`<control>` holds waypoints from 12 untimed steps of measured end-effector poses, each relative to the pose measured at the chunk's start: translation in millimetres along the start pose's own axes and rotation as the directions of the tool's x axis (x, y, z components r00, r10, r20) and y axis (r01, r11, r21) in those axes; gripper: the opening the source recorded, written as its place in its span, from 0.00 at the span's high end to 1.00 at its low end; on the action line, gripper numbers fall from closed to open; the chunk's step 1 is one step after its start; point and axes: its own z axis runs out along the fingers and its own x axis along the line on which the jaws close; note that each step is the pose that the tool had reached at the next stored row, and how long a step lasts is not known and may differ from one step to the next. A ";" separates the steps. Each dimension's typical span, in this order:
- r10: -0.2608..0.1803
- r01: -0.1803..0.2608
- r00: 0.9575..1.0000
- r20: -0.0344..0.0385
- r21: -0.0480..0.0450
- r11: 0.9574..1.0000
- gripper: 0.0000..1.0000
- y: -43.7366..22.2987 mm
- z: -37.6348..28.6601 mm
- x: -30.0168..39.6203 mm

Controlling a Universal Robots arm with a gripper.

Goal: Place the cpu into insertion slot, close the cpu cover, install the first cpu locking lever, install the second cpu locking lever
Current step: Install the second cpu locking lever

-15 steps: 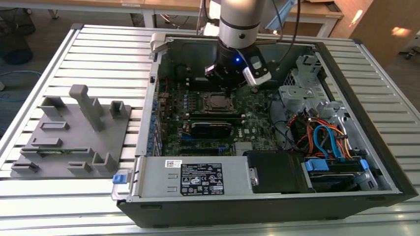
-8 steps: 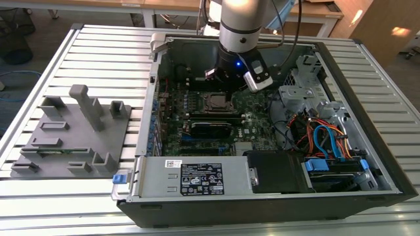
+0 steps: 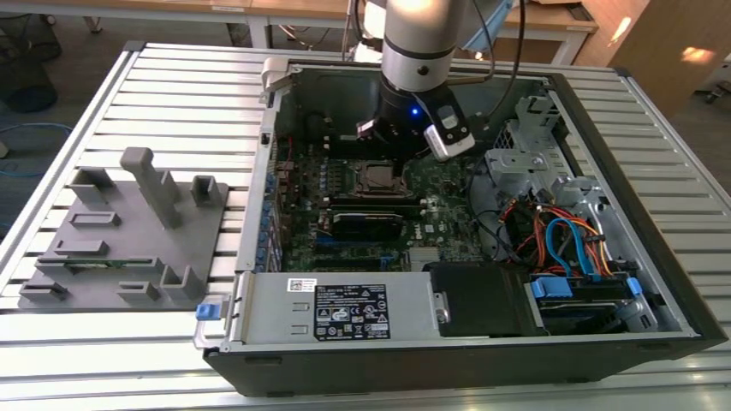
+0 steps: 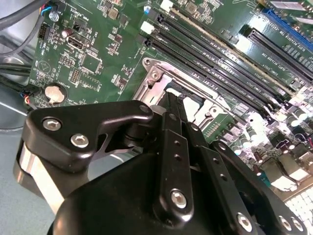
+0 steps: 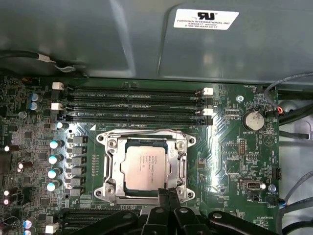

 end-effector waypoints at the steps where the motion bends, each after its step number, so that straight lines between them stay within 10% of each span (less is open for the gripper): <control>1: 0.000 0.000 1.000 0.000 0.000 1.000 0.90 -0.1 0.0 0.0; 12: 0.001 -0.001 1.000 -0.010 0.000 1.000 0.90 -11.0 -0.6 -0.5</control>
